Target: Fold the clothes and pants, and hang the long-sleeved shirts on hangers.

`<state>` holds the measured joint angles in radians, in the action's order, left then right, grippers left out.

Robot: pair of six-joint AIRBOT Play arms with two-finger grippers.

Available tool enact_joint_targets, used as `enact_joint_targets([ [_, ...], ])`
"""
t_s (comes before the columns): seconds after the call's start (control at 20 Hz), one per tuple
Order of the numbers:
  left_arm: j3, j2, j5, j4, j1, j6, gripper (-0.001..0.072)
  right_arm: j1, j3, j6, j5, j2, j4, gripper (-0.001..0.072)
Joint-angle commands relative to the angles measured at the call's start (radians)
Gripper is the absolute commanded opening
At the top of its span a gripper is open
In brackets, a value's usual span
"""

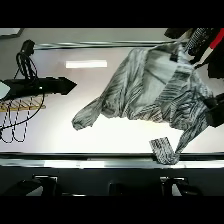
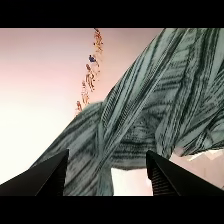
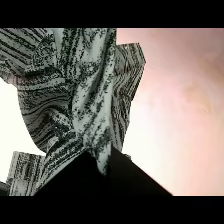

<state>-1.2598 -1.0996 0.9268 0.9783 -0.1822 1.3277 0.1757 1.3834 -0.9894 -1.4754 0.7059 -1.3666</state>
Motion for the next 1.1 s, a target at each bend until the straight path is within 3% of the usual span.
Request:
enact_joint_targets([
  [0.0,0.0,0.001,-0.004,-0.003,0.006,0.035,0.0547,0.0,0.0,-0.259,0.023,-0.058,-0.074,0.0026],
  [0.15,0.0,0.0,-0.004,-0.019,0.006,0.035,0.0545,0.0,0.002,-0.354,0.07,-0.072,-0.178,0.0025],
  [0.3,0.0,0.0,-0.004,-0.037,0.006,0.035,0.0545,0.0,0.047,-0.66,0.099,-0.033,-0.457,0.0023],
  [0.4,0.0,0.0,-0.004,-0.036,0.006,0.035,0.0545,0.0,0.132,-0.752,0.052,0.034,-0.563,0.0023],
  [0.7,0.0,-0.002,-0.004,-0.036,0.006,0.035,0.0544,0.0,0.51,-0.817,-0.154,0.336,-0.871,0.0023],
  [1.05,0.0,-0.002,-0.004,-0.036,0.006,0.035,0.0544,0.001,0.632,-0.949,-0.049,0.434,-1.13,0.0023],
])
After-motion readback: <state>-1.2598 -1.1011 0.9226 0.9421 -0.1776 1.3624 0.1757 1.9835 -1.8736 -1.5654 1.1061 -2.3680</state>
